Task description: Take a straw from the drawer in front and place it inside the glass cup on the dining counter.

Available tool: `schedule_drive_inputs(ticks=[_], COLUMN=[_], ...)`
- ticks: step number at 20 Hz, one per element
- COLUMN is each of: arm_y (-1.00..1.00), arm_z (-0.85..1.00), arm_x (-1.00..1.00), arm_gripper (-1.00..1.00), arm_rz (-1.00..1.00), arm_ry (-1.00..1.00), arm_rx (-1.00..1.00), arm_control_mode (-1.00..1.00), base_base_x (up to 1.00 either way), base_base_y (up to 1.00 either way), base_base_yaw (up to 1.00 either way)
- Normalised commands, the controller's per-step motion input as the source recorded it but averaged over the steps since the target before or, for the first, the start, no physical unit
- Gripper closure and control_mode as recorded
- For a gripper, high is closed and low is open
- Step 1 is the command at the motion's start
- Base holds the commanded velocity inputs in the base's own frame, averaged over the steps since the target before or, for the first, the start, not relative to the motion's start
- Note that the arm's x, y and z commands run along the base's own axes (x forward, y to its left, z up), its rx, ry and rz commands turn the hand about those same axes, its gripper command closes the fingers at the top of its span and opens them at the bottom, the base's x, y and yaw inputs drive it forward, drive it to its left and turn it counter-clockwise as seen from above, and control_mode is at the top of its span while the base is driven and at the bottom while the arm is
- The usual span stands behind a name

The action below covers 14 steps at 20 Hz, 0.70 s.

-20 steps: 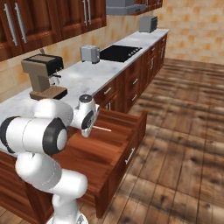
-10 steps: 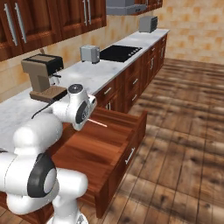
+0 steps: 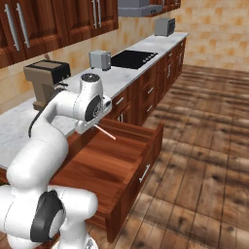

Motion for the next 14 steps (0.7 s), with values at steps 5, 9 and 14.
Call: schedule_drive_inputs(ticks=[5, 9, 14], arm_y=[-0.10, -0.05, 0.00], arm_z=[0.02, 0.00, 0.00], arm_x=[-0.82, -0.68, 0.00], arm_gripper=[1.00, 1.00, 1.00], arm_rz=[-0.22, -0.24, 0.00], arm_ry=[0.03, 0.00, 0.00], arm_rx=[0.00, 0.00, 0.00], arm_control_mode=[-1.00, -1.00, 1.00], base_base_x=[0.00, 0.00, -1.00], base_base_y=[0.00, 0.00, -0.06], base_base_yaw=[0.00, 0.00, -0.28])
